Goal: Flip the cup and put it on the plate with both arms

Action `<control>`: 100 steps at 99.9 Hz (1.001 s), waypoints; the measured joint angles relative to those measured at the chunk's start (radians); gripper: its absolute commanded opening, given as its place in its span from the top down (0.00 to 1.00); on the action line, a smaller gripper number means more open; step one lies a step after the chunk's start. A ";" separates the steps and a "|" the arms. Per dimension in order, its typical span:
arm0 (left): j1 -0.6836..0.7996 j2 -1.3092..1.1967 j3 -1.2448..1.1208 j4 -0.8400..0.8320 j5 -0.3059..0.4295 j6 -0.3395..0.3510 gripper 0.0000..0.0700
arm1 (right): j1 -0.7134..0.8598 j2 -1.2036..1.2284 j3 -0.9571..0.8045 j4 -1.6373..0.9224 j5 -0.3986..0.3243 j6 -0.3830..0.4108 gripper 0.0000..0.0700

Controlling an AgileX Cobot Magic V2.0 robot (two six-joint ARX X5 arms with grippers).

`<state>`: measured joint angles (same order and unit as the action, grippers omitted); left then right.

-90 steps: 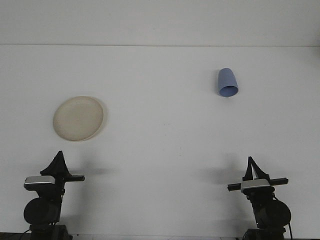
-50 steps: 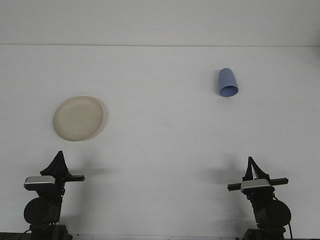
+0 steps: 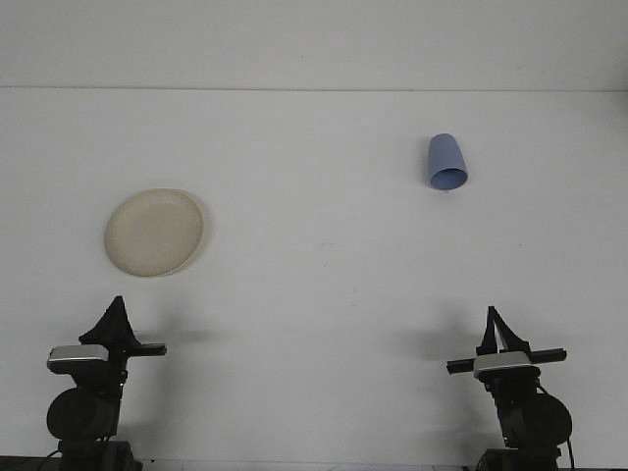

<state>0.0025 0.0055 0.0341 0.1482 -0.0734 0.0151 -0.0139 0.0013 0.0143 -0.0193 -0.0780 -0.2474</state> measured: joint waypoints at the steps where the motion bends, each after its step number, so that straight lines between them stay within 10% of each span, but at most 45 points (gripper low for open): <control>1: 0.000 0.000 0.000 0.000 0.000 0.000 0.98 | 0.000 0.000 0.000 0.003 0.000 0.006 1.00; 48: 0.000 0.000 0.000 0.000 0.000 0.000 0.98 | 0.000 0.059 0.080 0.017 0.030 0.479 1.00; 62: 0.000 0.000 0.000 0.000 0.000 0.000 0.98 | 0.000 0.222 0.239 0.032 0.030 0.481 0.96; 78: 0.000 0.000 0.000 0.000 0.000 0.000 0.98 | 0.000 0.468 0.407 0.033 0.026 0.403 0.34; 100: 0.000 0.000 0.000 0.000 0.000 0.000 0.98 | 0.000 0.795 0.524 0.204 0.023 0.286 0.29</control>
<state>0.0025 0.0055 0.0341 0.1482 -0.0734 0.0151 -0.0139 0.7963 0.5385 0.1852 -0.0555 0.0383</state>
